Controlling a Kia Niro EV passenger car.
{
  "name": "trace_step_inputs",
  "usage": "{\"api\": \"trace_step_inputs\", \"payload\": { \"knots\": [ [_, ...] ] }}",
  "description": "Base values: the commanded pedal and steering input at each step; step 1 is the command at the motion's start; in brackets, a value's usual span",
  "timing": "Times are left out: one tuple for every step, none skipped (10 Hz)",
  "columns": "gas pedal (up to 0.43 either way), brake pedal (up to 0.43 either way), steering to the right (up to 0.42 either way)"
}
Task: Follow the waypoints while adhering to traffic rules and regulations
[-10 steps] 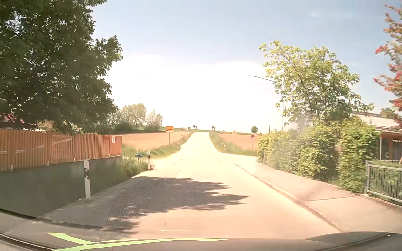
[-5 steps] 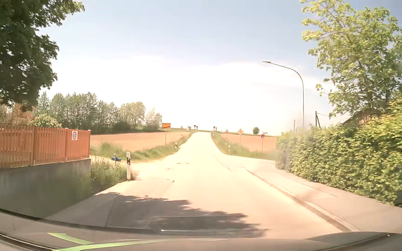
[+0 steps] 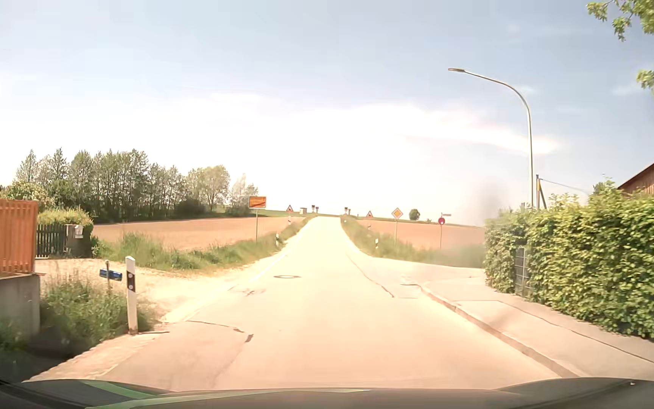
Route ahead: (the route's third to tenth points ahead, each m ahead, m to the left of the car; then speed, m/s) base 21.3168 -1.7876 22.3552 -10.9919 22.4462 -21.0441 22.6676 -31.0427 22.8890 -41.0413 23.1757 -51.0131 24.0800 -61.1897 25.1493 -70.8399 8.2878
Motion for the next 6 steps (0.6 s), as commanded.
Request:
{"api": "trace_step_inputs", "payload": {
  "knots": [
    [0.0, 0.226, 0.011],
    [0.0, 0.226, 0.012],
    [0.0, 0.226, 0.012],
    [0.0, 0.226, 0.014],
    [0.0, 0.226, 0.02],
    [0.0, 0.226, 0.028]
  ]
}}
